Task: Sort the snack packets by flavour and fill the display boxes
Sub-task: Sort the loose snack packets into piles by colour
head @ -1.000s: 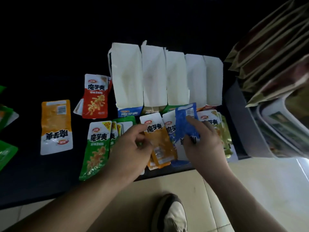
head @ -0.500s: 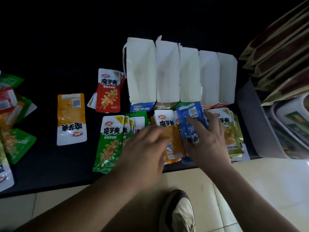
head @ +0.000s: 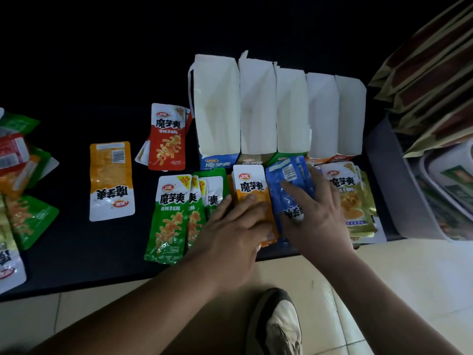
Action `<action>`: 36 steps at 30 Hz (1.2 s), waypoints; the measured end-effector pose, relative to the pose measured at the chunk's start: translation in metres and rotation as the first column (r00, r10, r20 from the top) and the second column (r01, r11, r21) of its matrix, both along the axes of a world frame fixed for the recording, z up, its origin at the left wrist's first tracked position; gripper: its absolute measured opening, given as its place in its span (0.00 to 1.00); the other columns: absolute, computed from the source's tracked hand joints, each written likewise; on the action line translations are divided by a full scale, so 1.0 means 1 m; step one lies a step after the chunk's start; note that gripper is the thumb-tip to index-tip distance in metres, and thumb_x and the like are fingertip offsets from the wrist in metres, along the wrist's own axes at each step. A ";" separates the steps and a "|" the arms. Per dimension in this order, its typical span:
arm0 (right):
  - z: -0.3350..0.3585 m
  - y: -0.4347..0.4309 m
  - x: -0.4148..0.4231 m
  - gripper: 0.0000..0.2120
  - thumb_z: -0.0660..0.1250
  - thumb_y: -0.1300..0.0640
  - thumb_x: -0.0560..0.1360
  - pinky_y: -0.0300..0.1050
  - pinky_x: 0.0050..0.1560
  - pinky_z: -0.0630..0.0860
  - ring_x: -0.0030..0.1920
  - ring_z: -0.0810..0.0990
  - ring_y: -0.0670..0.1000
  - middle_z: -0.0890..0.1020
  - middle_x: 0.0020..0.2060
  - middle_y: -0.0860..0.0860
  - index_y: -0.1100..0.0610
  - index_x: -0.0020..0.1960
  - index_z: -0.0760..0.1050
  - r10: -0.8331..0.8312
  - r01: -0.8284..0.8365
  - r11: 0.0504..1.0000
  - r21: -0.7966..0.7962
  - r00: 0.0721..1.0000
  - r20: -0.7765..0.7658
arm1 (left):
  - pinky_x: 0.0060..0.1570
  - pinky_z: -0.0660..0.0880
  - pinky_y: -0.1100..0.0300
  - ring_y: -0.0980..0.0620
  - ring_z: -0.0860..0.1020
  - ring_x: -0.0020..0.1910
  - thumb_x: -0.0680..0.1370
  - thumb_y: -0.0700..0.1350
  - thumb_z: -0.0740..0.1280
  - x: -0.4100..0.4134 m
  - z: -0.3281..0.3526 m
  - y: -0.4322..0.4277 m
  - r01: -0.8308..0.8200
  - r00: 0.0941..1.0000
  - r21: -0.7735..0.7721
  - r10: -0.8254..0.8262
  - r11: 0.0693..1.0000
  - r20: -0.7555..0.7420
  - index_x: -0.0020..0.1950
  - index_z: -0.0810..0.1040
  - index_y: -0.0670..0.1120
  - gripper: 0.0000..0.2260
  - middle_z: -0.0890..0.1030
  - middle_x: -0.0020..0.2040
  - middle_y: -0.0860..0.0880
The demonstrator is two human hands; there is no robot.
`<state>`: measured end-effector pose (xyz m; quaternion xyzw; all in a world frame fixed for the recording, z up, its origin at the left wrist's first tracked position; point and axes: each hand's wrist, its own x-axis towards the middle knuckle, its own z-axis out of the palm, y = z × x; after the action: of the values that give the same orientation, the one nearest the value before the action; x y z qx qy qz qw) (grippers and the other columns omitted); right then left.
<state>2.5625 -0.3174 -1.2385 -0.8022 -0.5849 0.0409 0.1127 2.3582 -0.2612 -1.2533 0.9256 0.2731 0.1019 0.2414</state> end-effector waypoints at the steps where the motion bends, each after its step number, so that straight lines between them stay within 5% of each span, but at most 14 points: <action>1: 0.000 0.001 -0.002 0.32 0.79 0.55 0.69 0.74 0.65 0.73 0.77 0.62 0.69 0.64 0.78 0.61 0.49 0.72 0.76 0.007 -0.007 1.000 -0.003 1.000 -0.009 | 0.81 0.53 0.44 0.51 0.55 0.83 0.80 0.50 0.63 -0.001 -0.001 0.001 -0.003 1.000 -0.013 0.003 1.000 0.027 0.67 0.76 0.58 0.15 0.68 0.79 0.54; 5: 0.001 0.001 -0.006 0.28 0.78 0.56 0.70 0.75 0.66 0.71 0.77 0.61 0.69 0.65 0.78 0.62 0.51 0.69 0.78 0.019 -0.018 0.999 0.031 0.999 -0.037 | 0.80 0.58 0.51 0.53 0.60 0.81 0.80 0.48 0.66 -0.009 0.006 0.003 -0.034 0.987 -0.093 0.048 0.995 0.151 0.67 0.79 0.53 0.15 0.71 0.77 0.52; 9: 0.016 0.008 -0.026 0.23 0.78 0.55 0.73 0.70 0.69 0.71 0.77 0.64 0.66 0.70 0.75 0.60 0.54 0.67 0.80 0.055 -0.050 0.988 0.143 0.998 -0.031 | 0.64 0.76 0.57 0.56 0.75 0.65 0.80 0.47 0.66 -0.034 0.017 0.004 -0.194 0.938 -0.232 0.249 0.953 0.241 0.67 0.81 0.52 0.15 0.77 0.66 0.55; 15: 0.034 0.037 -0.096 0.14 0.76 0.56 0.73 0.50 0.48 0.84 0.58 0.84 0.53 0.83 0.60 0.48 0.52 0.59 0.84 0.206 -0.163 0.962 0.220 0.960 -0.188 | 0.51 0.80 0.55 0.57 0.81 0.53 0.80 0.47 0.66 -0.084 0.018 0.016 -0.366 0.785 -0.481 0.542 0.796 0.300 0.64 0.81 0.51 0.13 0.80 0.54 0.58; 18: 0.036 0.060 -0.134 0.14 0.74 0.54 0.73 0.49 0.45 0.85 0.51 0.85 0.48 0.85 0.54 0.45 0.49 0.59 0.84 0.293 -0.249 0.951 0.183 0.917 -0.272 | 0.50 0.80 0.59 0.59 0.81 0.53 0.80 0.45 0.66 -0.117 0.019 0.023 -0.412 0.740 -0.512 0.604 0.754 0.296 0.65 0.81 0.51 0.14 0.80 0.55 0.58; 24: 0.018 0.116 -0.216 0.17 0.78 0.54 0.74 0.40 0.55 0.78 0.55 0.79 0.38 0.82 0.54 0.39 0.49 0.62 0.83 0.337 -0.307 0.941 0.141 0.842 -0.421 | 0.47 0.79 0.51 0.52 0.79 0.52 0.79 0.45 0.65 -0.190 0.005 0.041 -0.631 0.705 -0.260 0.680 0.731 0.202 0.60 0.82 0.50 0.11 0.80 0.54 0.54; 26: 0.010 0.128 -0.241 0.20 0.75 0.51 0.76 0.43 0.63 0.77 0.66 0.76 0.43 0.80 0.65 0.44 0.49 0.67 0.80 0.395 -0.395 0.915 0.080 0.840 -0.372 | 0.47 0.78 0.49 0.48 0.78 0.51 0.78 0.42 0.67 -0.210 -0.001 0.045 -0.672 0.718 -0.097 0.678 0.734 0.157 0.56 0.84 0.49 0.10 0.80 0.54 0.52; 30: -0.004 0.142 -0.274 0.27 0.67 0.45 0.81 0.52 0.79 0.62 0.83 0.54 0.51 0.62 0.81 0.48 0.48 0.78 0.69 0.460 -0.513 0.842 -0.167 0.844 -0.274 | 0.48 0.77 0.46 0.46 0.77 0.53 0.77 0.47 0.66 -0.246 0.002 0.043 -0.719 0.694 0.056 0.713 0.693 0.094 0.53 0.85 0.49 0.10 0.81 0.56 0.52; 36: -0.024 0.139 -0.296 0.20 0.74 0.54 0.77 0.61 0.66 0.77 0.71 0.75 0.57 0.77 0.68 0.50 0.54 0.67 0.80 0.535 -0.563 0.826 -0.008 0.789 -0.303 | 0.66 0.73 0.37 0.38 0.71 0.72 0.75 0.58 0.70 -0.296 -0.012 0.017 -0.791 0.566 0.128 0.796 0.598 -0.216 0.74 0.73 0.53 0.28 0.71 0.76 0.45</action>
<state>2.2666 -0.1785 -1.2626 -0.5873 -0.7671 0.2168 0.1403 2.0627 -0.2442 -1.2652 0.7115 0.6863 0.0839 0.1255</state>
